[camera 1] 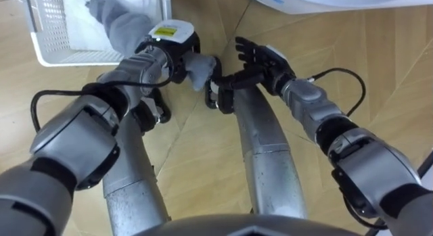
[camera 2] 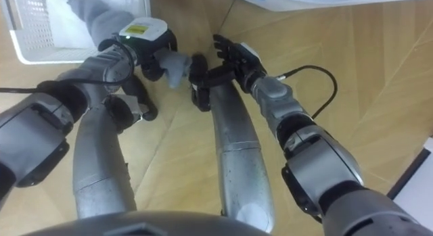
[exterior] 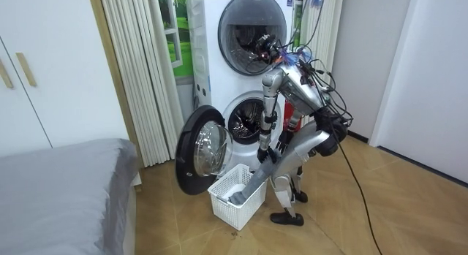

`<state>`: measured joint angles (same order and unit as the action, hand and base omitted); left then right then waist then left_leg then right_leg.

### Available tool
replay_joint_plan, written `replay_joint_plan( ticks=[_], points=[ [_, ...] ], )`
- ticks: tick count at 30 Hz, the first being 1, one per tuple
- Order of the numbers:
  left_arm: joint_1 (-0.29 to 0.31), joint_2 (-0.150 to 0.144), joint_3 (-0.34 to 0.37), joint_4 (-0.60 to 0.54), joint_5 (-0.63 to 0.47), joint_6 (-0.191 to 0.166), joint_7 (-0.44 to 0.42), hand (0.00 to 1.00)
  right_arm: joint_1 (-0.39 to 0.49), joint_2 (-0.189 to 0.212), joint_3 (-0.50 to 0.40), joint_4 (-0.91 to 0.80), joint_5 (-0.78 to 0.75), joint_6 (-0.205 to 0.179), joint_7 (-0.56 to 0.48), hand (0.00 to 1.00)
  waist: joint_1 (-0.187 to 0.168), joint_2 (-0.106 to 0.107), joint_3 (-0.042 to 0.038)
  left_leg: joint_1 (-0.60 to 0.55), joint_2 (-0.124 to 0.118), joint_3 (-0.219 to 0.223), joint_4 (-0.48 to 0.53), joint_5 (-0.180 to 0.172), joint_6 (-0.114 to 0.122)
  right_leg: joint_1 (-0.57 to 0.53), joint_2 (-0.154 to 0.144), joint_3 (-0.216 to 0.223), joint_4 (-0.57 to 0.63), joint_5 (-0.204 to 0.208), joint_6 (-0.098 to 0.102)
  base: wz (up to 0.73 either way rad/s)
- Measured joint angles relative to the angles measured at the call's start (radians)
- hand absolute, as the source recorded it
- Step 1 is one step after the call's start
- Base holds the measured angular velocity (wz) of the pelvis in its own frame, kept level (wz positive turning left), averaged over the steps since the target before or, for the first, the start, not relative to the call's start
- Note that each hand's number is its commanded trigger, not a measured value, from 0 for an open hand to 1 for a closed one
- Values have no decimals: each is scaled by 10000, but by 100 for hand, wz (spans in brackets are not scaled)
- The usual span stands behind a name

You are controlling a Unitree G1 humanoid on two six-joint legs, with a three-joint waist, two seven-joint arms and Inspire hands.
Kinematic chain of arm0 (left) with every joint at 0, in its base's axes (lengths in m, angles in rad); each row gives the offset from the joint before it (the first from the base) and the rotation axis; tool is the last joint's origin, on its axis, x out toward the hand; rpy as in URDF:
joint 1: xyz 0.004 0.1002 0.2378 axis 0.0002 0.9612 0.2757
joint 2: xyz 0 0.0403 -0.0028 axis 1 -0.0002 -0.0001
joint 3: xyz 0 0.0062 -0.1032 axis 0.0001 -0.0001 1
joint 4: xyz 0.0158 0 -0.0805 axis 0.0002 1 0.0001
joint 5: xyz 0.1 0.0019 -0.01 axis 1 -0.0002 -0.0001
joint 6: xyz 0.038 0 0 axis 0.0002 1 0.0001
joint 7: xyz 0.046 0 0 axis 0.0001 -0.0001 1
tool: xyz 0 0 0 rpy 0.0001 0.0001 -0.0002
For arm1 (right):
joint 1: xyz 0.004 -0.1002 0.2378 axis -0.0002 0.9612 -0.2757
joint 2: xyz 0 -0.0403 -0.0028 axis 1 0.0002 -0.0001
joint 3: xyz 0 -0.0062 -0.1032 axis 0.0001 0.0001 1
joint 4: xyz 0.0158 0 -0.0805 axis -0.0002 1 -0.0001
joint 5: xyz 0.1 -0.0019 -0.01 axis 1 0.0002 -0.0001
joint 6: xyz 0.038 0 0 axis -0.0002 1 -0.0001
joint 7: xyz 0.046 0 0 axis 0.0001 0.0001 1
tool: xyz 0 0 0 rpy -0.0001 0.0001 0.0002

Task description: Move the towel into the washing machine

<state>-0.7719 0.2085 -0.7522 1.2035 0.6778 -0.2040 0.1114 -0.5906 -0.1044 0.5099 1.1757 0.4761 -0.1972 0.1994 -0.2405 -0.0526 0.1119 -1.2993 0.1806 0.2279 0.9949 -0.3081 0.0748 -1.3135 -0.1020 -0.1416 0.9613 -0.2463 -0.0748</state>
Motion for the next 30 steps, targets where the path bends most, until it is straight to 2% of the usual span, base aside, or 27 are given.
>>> replay_joint_plan(
  ticks=[5,10,14,20,23,27,29,30],
  points=[
    [51,-14,-157,2,9,-3,-48,100,18,-3,-24,-4,54,-2,-129,0,58,3,0,41,1,19,-15,-10,-11,30,8,-2,-38,2,0,0],
    [440,-170,37,-79,216,-73,168,100,85,-32,-244,794,973,54,41,0,505,26,12,666,-14,59,-153,-73,-55,614,50,52,-130,-42,28,-2],
    [748,-171,243,-85,256,-91,354,100,245,-108,-342,1062,1359,121,366,0,643,90,1,1203,-63,65,-348,-58,-79,1142,41,50,-302,-46,30,2],
    [1026,-118,460,-64,359,-287,1257,100,914,-414,-435,1146,1537,140,449,0,804,209,2,2305,-244,69,-938,8,-96,2285,-29,-27,-865,-16,124,4],
    [1063,-78,574,-106,352,-368,1731,100,1220,-691,-431,1196,1524,162,444,0,853,333,-30,2748,-368,48,-1276,75,-77,2765,-66,-77,-1186,24,203,7],
    [1066,128,1241,-388,229,-377,2284,100,1405,-964,-420,1206,1066,192,395,0,946,386,-28,3383,-383,66,-1612,79,-78,3429,-40,-108,-1560,52,281,1],
    [1067,141,1534,-530,213,-383,2571,100,1449,-992,-409,1210,827,242,305,0,999,424,-25,3702,-405,67,-1784,101,-94,3748,-102,-148,-1695,41,305,10],
    [1053,94,1648,-661,-55,-382,2750,100,1447,-1009,-410,1197,738,242,294,0,1004,538,-14,3821,-417,29,-1881,129,-88,3948,-124,-258,-1826,36,313,17]
  ],
)
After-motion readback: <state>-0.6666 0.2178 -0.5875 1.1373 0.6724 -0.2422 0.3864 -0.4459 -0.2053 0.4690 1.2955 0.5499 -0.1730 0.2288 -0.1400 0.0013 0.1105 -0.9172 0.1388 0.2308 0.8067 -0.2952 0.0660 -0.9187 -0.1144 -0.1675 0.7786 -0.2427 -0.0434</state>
